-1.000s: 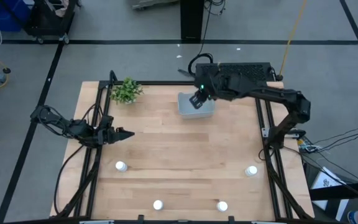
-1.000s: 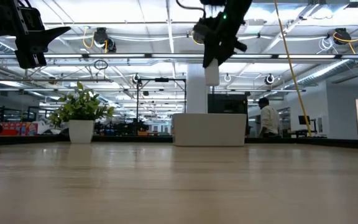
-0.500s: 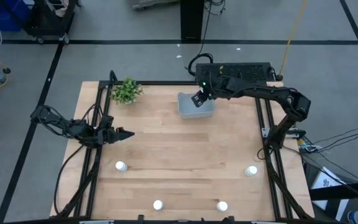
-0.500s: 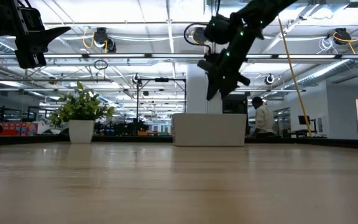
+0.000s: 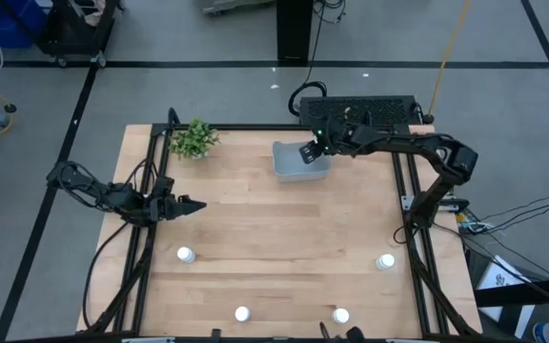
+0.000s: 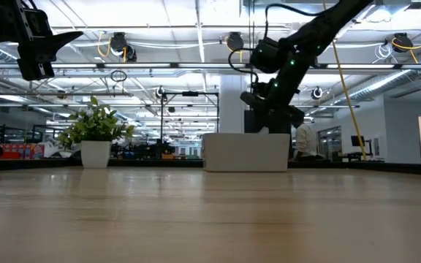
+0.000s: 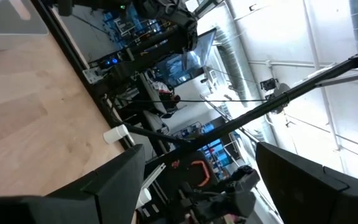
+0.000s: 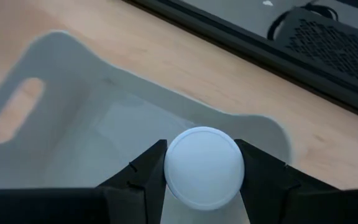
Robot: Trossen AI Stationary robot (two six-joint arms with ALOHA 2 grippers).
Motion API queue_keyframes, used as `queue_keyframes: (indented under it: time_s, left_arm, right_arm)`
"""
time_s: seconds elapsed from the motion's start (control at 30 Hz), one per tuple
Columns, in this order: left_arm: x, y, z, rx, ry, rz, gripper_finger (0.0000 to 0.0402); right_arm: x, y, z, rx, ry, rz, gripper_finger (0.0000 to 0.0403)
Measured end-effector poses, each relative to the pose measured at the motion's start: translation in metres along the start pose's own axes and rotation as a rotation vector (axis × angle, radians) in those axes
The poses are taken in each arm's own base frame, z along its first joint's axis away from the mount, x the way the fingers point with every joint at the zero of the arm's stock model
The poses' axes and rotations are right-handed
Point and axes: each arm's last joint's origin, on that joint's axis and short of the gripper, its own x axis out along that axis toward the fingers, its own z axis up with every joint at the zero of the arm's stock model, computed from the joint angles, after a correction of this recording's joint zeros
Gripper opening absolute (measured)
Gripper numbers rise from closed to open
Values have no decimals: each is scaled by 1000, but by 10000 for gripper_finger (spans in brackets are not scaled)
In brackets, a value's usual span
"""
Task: Pick and place pill bottles into a basket
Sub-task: Put the white pill bottle into the gray container
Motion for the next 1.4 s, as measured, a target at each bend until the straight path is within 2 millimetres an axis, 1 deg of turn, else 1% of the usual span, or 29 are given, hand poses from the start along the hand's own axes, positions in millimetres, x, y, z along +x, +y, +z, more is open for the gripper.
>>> queue_keyframes:
  time_s: [0.1,0.3,0.47,0.6,0.73,0.9,1.1,1.27,1.4]
  left_arm:
    - [0,0,0,-3,-3,1,310]
    - [0,0,1,-6,-18,9,310]
    - [0,0,1,-8,-24,12,310]
    - [0,0,1,-10,-25,11,310]
    - [0,0,1,-10,-36,17,310]
    - [0,0,1,-11,-42,16,310]
    - [0,0,1,-16,-42,14,310]
    - [0,0,1,-12,-43,15,310]
    - [0,0,1,-12,-42,15,310]
  right_arm:
    - [2,-4,0,-3,-3,-8,151]
    - [2,-3,5,-18,-56,12,152]
    - [13,-5,0,-31,-12,-11,151]
    - [15,-1,2,-37,-41,4,152]
    - [26,-3,-2,-41,-11,-2,151]
    - [34,-1,-6,-48,4,7,153]
    - [35,-1,-6,-61,-1,2,153]
    - [35,0,-6,-96,-1,1,182]
    - [35,1,-6,-89,6,14,203]
